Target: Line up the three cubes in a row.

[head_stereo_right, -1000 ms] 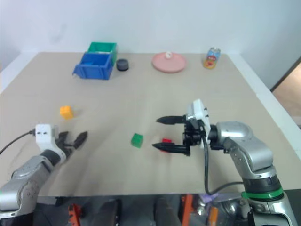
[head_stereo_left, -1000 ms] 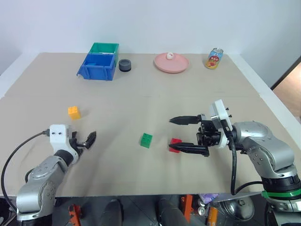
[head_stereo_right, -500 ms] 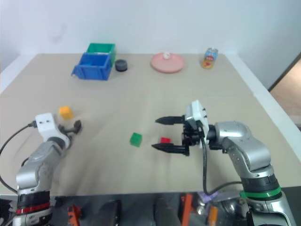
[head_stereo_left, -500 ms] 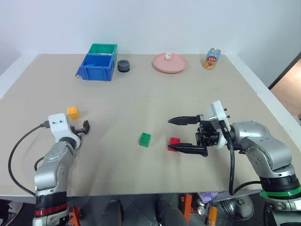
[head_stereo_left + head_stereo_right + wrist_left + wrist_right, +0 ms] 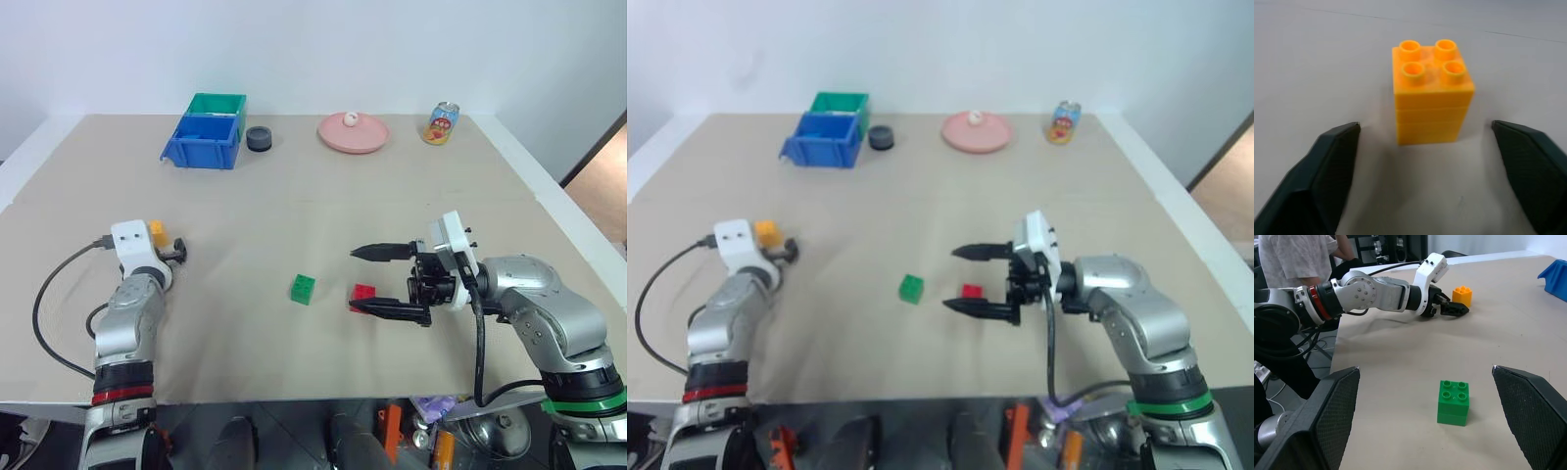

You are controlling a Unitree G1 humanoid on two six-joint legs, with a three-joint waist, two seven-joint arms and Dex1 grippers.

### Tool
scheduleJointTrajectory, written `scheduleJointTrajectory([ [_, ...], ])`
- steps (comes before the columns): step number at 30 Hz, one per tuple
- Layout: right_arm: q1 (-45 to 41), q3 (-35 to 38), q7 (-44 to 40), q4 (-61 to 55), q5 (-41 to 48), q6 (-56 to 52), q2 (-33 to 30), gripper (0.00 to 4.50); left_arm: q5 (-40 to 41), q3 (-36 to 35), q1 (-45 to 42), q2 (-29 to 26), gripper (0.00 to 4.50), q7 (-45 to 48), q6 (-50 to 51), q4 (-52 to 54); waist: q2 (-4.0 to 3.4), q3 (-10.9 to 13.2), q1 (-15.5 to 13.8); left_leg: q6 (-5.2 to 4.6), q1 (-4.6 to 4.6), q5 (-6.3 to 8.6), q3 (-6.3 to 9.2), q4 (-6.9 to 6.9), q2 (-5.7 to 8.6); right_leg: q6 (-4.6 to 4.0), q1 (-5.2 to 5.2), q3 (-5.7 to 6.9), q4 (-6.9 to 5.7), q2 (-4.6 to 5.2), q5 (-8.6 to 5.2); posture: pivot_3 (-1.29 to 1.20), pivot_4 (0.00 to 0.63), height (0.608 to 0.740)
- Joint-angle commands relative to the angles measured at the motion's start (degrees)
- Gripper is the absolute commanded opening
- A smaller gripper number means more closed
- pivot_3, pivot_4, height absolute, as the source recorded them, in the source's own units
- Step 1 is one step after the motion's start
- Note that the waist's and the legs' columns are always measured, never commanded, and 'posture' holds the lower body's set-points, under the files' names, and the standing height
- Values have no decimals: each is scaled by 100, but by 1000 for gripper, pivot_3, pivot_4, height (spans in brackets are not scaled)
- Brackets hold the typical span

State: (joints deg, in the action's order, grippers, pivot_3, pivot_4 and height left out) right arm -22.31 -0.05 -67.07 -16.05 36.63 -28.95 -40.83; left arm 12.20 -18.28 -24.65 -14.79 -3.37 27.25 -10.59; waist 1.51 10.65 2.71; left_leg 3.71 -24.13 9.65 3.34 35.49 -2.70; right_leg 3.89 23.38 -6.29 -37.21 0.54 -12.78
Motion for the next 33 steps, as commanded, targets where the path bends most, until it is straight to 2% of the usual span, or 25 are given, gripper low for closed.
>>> scheduleJointTrajectory([
  [1, -14, 116, 41, -165, 22, 67, -29, 4500, -54, 64, -91, -16, 2947, 110, -123, -353, 0, 0, -4, 1, 0, -1, 0, 0, 0, 0, 0, 0, 0, 0, 1, 0, 150, 736],
  [3, -14, 116, 44, -166, 19, 71, -30, 4500, -81, 72, -131, -9, 2401, 110, -162, -413, 0, 0, -12, 3, -2, -2, 0, 0, 1, 1, -1, 0, 0, 1, 1, 0, 150, 736],
  [6, -28, 118, 37, -156, 23, 65, -37, 4500, -153, 147, -221, -28, 1332, 148, -184, -540, -1, 0, -27, 8, -8, -6, 0, 0, 4, 3, -2, 0, 1, 5, 1, 0, 150, 736],
  [16, -112, 128, -30, -133, 34, 32, -69, 4500, -432, 609, -137, -227, 1295, 846, -567, -250, 0, 0, -32, 9, -21, -9, -1, 0, 5, 14, -2, 0, 10, 8, -6, 0, 150, 736],
  [20, -274, 258, 32, -108, 113, 10, -58, 4500, -490, 954, 63, -580, 1295, 1835, -1466, -37, 0, 1, -28, 17, -34, -12, -1, -5, 5, 18, 9, 0, 15, 9, -18, 0, 150, 736],
  [23, -382, 498, 44, -114, 384, -149, -112, 4500, -115, 1013, 231, -813, 1295, 2879, -2025, 84, 3, 2, -14, 19, -43, -10, -1, -15, 4, 16, 19, 0, 15, 9, -28, 0, 150, 736],
  [28, -365, 854, -4, -299, 949, -558, -278, 4500, 336, 1193, 452, -1115, 1295, 4334, -2573, 137, 3, 3, -10, 19, -53, -9, -3, -38, 1, 18, 42, 0, 14, 8, -34, 0, 150, 736],
  [33, -143, 827, -54, -451, 892, -556, -440, 4500, 651, 1394, 594, -1312, 1295, 5464, -2788, 249, 4, 3, -8, 19, -54, -9, -3, -49, 0, 19, 47, 0, 14, 8, -38, 0, 150, 736],
])
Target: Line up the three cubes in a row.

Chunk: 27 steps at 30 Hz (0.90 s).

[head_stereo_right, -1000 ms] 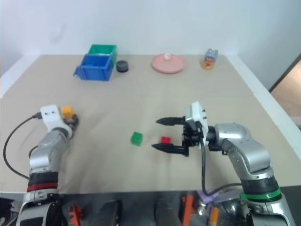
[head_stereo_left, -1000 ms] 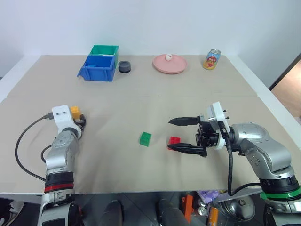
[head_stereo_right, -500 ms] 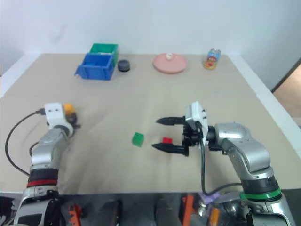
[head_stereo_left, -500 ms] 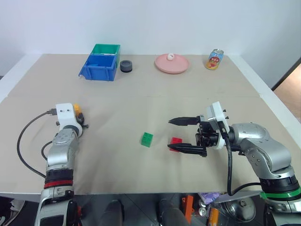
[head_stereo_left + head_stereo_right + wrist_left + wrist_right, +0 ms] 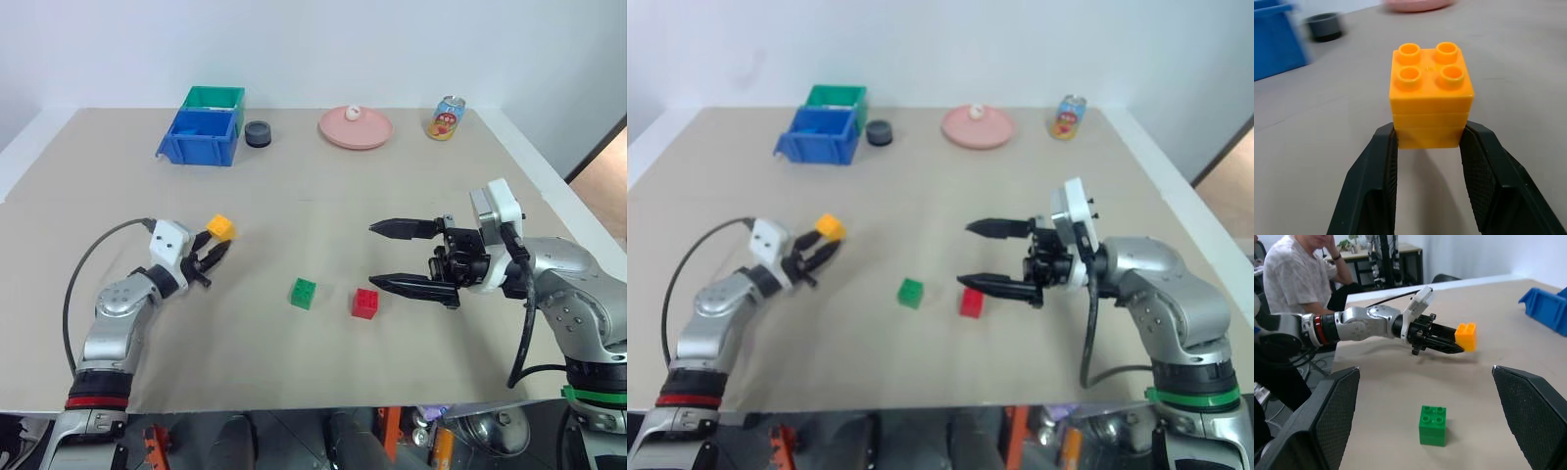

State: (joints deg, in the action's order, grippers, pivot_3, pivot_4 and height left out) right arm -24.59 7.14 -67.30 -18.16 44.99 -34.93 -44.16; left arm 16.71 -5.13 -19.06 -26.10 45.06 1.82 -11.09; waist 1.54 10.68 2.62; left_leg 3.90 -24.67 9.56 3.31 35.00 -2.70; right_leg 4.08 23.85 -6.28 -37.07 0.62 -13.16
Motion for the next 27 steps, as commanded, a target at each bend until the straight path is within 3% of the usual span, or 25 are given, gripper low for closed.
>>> scheduleJointTrajectory([
  [1, 106, 99, -5, -252, 41, 44, -105, 4500, 235, 160, 66, -262, 1295, 910, -286, 308, 0, 0, 1, 0, -1, 0, 0, 0, 0, -5, 0, 0, 0, 0, -3, 0, 150, 736],
  [11, 254, 102, 241, -450, 69, 17, -77, 4500, 534, 369, -258, -883, 1295, 2666, -75, -359, -1, 0, 9, -1, 0, -1, -3, 0, -3, -19, 5, -1, -3, -1, -7, 0, 150, 736],
  [17, 284, 76, 333, -522, 90, 1, -63, 4500, 415, 514, -753, -889, 1295, 3241, -273, -1061, -1, 0, 8, -2, -2, -1, -3, 0, -3, -20, 7, 0, -3, -1, -8, 0, 150, 736],
  [27, 352, 61, 380, -579, 63, 9, -101, 4500, 297, 835, -986, -911, 1295, 4060, -448, -1271, -1, 0, 8, -2, -3, -1, -3, 0, -4, -20, 9, 0, -9, -2, -10, 0, 150, 736],
])
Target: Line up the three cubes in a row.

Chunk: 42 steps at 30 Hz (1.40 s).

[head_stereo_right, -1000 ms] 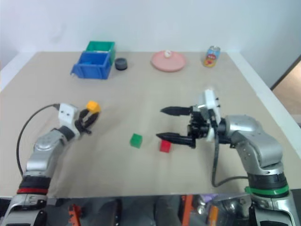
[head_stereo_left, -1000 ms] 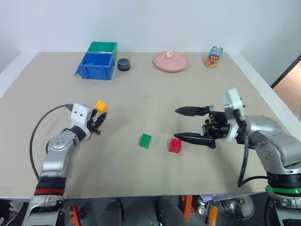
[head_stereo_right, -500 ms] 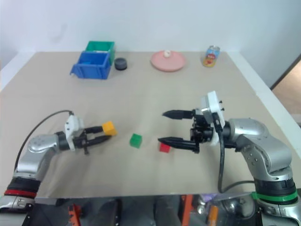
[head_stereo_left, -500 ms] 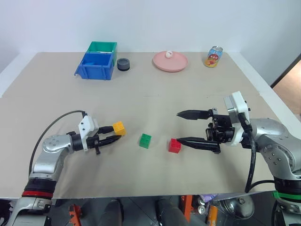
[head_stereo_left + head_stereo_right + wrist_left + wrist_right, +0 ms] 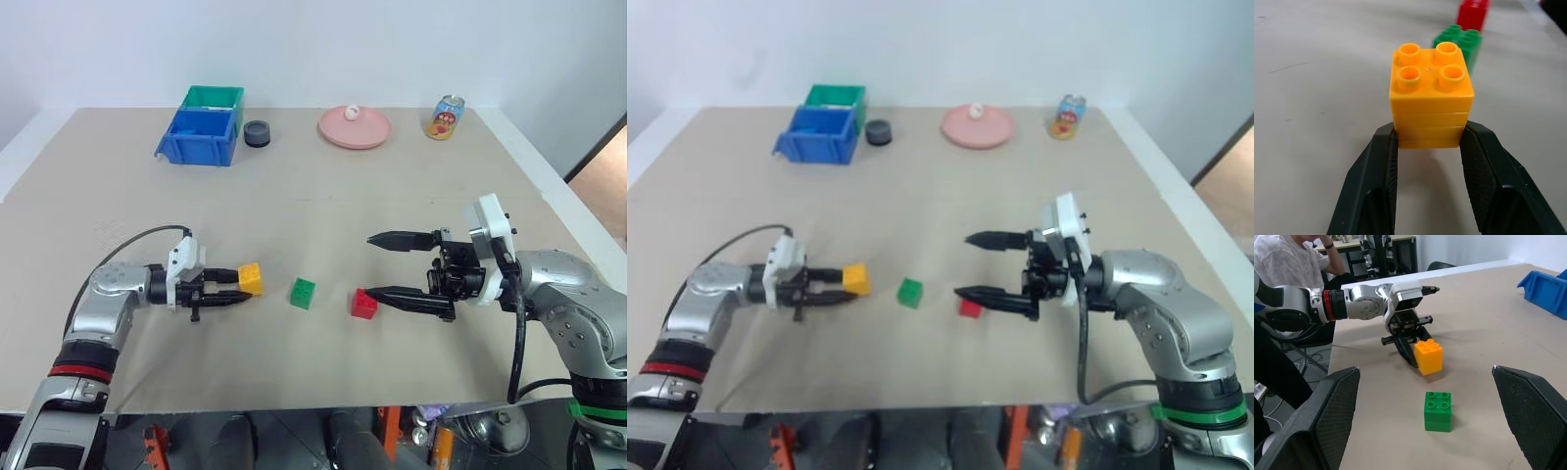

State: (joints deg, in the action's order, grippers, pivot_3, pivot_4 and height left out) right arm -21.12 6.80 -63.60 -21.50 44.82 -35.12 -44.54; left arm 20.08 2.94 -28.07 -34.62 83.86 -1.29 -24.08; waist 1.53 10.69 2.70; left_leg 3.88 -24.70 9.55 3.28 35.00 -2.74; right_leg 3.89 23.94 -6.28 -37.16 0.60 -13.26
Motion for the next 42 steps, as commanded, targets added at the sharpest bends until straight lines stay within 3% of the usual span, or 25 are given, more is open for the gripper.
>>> scheduleJointTrajectory([
  [1, 20, 106, 13, -253, 83, 27, -68, 4500, -78, 37, -69, -75, 1295, 220, -216, -9, 0, 0, 0, 0, 0, 0, 0, 0, 0, 0, 0, 0, -1, 0, 0, 0, 150, 736],
  [16, 27, 60, -3, -235, 42, 63, -55, 4500, -389, -103, -367, -245, 1295, 245, -989, -1063, 0, 0, 2, -1, 0, -1, 1, 1, -1, 0, 1, 0, -4, -1, 0, 0, 150, 736],
  [42, -178, -46, -175, 2, -61, 119, -48, 4500, -162, -146, 6, -325, 1295, 155, -447, -392, 0, 0, 1, -3, 4, -2, 1, 4, -3, 3, 1, 0, -17, -4, 3, 0, 150, 736],
])
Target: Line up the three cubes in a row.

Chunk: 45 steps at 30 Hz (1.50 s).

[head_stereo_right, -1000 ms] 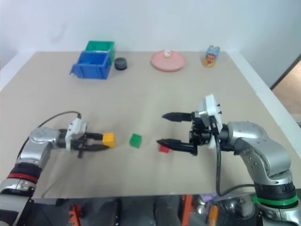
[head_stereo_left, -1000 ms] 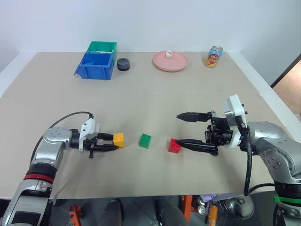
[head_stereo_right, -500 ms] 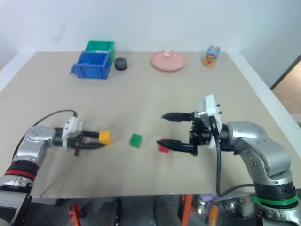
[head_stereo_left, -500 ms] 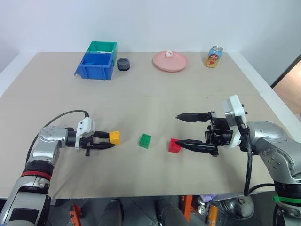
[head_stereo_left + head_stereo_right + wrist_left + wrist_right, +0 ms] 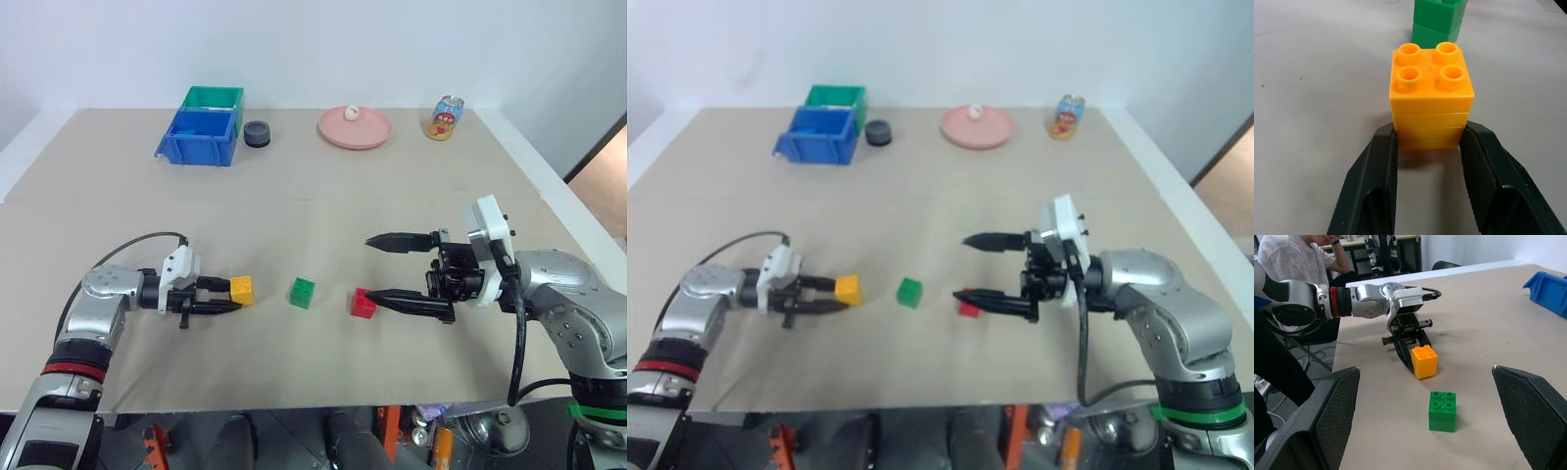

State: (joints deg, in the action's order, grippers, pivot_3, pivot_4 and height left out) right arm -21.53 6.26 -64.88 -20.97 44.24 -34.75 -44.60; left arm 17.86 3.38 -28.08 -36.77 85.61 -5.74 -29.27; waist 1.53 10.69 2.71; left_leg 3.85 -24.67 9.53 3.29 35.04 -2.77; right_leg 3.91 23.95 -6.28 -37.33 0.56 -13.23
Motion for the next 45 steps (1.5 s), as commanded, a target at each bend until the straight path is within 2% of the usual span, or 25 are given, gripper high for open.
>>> scheduleJointTrajectory([
  [1, -141, 4, -57, -46, -12, 85, -42, 4500, 55, -196, 4, -116, 1295, -30, -22, 110, 0, 0, 0, 0, 0, 0, 0, 0, 0, 0, 0, 0, -1, 0, 0, 0, 150, 736],
  [12, -168, -9, -81, -11, -31, 99, -74, 4500, -28, -233, -66, -128, 1295, -13, -171, -100, 0, 0, -1, -1, 0, -1, 0, 1, 0, 0, 0, 0, -2, 0, 0, 0, 150, 736],
  [14, -163, -1, -78, -11, -28, 94, -80, 4500, -46, -223, -64, -129, 2326, 9, -196, -123, 0, 0, -1, -1, 0, -1, 0, 1, 0, 0, 0, 0, -3, 0, 0, 0, 150, 736],
  [16, -150, -1, -77, -17, -33, 99, -81, 4500, -30, -214, -61, -126, 3040, 56, -174, -116, 0, 0, -1, -1, 0, -1, 0, 2, 0, 0, 0, 0, -3, 0, 0, 0, 150, 736],
  [18, -144, 0, -80, -16, -34, 103, -82, 4500, -47, -223, -53, -112, 3579, 24, -240, -105, 0, 0, -1, -1, 0, -1, 0, 2, 0, 0, 0, 0, -4, 0, 0, 0, 150, 736],
  [19, -147, -2, -80, -12, -34, 101, -81, 4500, -45, -235, -45, -107, 4022, -5, -241, -88, 0, 0, -1, -1, 0, -1, 0, 3, 0, 0, 0, 0, -4, -1, 0, 0, 150, 736],
  [21, -156, -2, -89, -4, -33, 100, -74, 4500, 3, -273, -22, -86, 4421, -42, -258, -28, 0, 0, -1, -1, 0, -1, 0, 4, 0, 0, 0, 0, -4, -1, 0, 0, 150, 736],
  [26, -242, -52, -154, 97, -69, 126, -49, 4500, 201, -383, 32, -141, 4421, -141, 223, 258, 0, 0, 0, -1, -1, -1, 0, 8, 0, 0, 0, 0, -8, -1, 0, 0, 150, 736],
  [29, -297, -74, -183, 136, -77, 120, -30, 4500, 547, -610, 84, -188, 4421, -323, 874, 716, 0, 0, 1, -1, -1, -1, 0, 15, -1, 0, -1, 0, -10, -1, 0, 0, 150, 736],
  [33, -338, -71, -253, 196, -60, 117, -51, 4500, 1577, -847, 586, -583, 4421, -448, 2650, 2582, 1, 1, 22, -1, -4, 0, 0, 24, -8, 0, 2, 0, -20, -4, -1, 0, 150, 736],
  [36, -374, -74, -294, 239, -69, 115, -56, 4500, 2114, -1064, 719, -693, 4421, -835, 3407, 3386, -1, 2, 14, -1, 2, 0, 0, 24, -9, -7, -2, 0, -26, -5, -5, 0, 150, 736],
  [41, -459, -118, -275, 328, -138, 158, 15, 4500, 2506, -1872, 107, -193, 4421, -2517, 3872, 3206, 2, 3, 0, -7, 4, -4, 3, 45, -9, -7, -6, 6, -41, -7, -2, 0, 150, 736],
  [43, -452, -142, -104, 450, -324, 304, 127, 4500, 2134, -2196, -163, 66, 4421, -3783, 3862, 2788, 3, 3, 2, -9, 5, -7, 2, 50, -9, -7, -8, 6, -40, -7, 6, 0, 150, 736],
  [45, -457, -144, 67, 608, -504, 419, 235, 4500, 1985, -2431, -273, 242, 4421, -4578, 3873, 2606, 5, 3, 28, -10, 24, -7, 1, 50, -8, -6, -26, 4, -40, -9, 7, 0, 150, 736],
])
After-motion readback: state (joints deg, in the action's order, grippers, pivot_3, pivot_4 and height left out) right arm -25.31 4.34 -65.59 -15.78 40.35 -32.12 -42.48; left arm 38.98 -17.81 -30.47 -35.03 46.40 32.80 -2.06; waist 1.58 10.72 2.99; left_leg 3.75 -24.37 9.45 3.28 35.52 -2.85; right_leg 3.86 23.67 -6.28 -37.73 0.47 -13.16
